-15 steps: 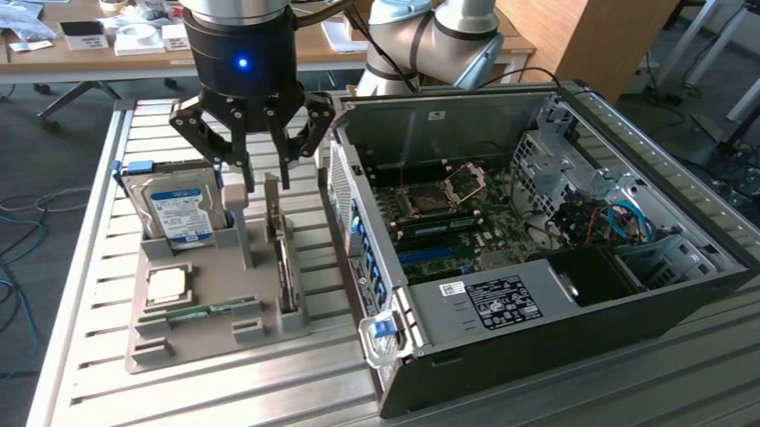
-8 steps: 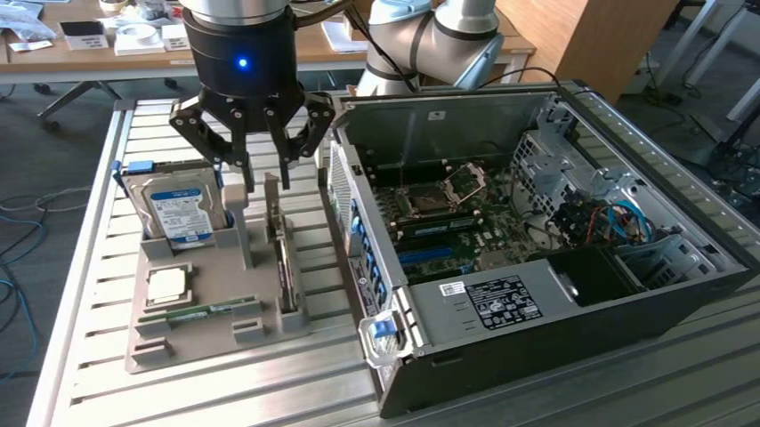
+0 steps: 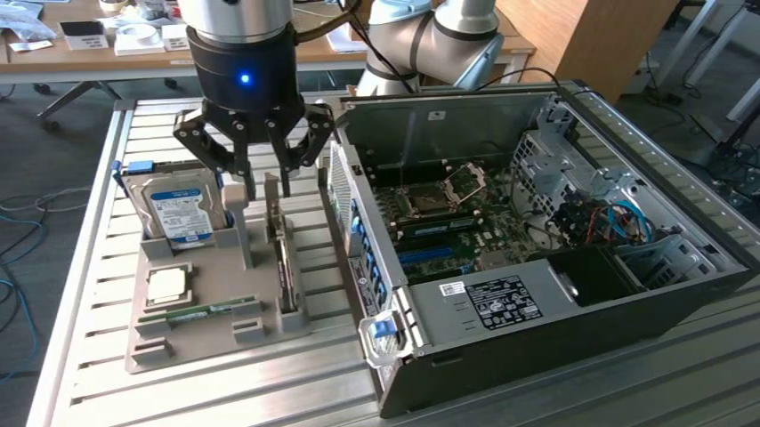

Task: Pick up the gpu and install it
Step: 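Reach for the gpu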

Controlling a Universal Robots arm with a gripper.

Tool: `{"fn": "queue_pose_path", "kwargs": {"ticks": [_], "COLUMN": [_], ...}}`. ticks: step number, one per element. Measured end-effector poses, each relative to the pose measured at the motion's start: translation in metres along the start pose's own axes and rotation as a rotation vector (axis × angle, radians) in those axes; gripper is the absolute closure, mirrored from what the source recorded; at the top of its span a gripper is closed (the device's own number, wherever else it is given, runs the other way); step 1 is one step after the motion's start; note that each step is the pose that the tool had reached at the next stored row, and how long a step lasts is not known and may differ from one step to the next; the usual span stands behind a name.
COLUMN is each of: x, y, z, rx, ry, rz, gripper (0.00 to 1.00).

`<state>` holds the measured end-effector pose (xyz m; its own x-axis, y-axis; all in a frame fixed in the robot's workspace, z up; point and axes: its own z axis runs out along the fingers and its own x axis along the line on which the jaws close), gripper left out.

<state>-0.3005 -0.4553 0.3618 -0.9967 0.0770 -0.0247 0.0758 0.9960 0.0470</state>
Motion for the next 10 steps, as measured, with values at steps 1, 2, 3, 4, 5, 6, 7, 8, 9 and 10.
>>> {"fn": "queue_pose_path", "kwargs": {"ticks": [1,2,3,4,5,6,7,8,9,10], "x": [0.0001,0.0001,0.0001,0.0001,0.0001,0.0001,0.0001,0.0001,0.0001,0.0001], "y": [-0.0001,-0.0002,-0.0002,-0.0002,-0.0002,-0.0002,-0.0002,-0.0002,-0.0002,-0.0002], "z": [0.0018,0.0036,0.0048,0.0047,0.0048,0.0048,0.0048,0.0048,0.0051,0.0061], "rx": [0.0001,0.0,-0.0001,0.0001,0.0,0.0,0.0001,0.0,0.0,-0.0003], "ry": [0.0001,0.0,-0.0001,0.0001,0.0001,0.0,0.0001,0.0,-0.0001,-0.0003], "rz": [0.0,0.0,0.0,0.0,0.0,0.0,0.0,0.0,0.0,0.0], "gripper": [0.58,0.58,0.58,0.58,0.58,0.58,0.58,0.58,0.58,0.58]}}
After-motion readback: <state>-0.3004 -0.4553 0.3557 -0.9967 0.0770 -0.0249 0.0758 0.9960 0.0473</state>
